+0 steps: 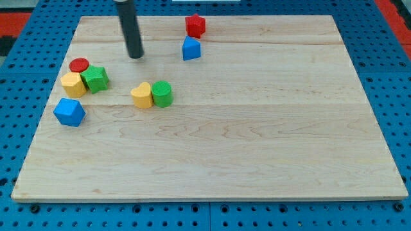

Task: Slide the red circle to the top of yellow heart

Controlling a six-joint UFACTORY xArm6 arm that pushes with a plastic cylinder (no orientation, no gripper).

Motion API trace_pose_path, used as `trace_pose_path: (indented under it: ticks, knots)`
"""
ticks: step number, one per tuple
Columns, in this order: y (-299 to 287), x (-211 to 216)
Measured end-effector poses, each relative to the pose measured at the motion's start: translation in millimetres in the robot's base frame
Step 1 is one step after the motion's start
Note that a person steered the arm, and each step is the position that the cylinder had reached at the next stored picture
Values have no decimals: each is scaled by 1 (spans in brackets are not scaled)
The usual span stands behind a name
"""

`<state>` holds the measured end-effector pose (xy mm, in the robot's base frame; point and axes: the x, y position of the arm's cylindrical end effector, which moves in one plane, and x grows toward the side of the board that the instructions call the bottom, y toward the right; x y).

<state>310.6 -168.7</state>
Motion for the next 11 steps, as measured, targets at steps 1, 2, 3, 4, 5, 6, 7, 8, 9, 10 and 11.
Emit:
trace_pose_path:
  ticks: [1, 2, 3, 4, 5, 6, 7, 8, 9, 10, 11]
  knots:
    - [-66, 0]
    - [-129, 3]
    - [-127, 52]
    - [-96, 52]
    - [-47, 28]
    - [-20, 11]
    - [7, 11]
    - [25, 19]
    - [8, 24]
    - [17, 46]
    - [46, 53]
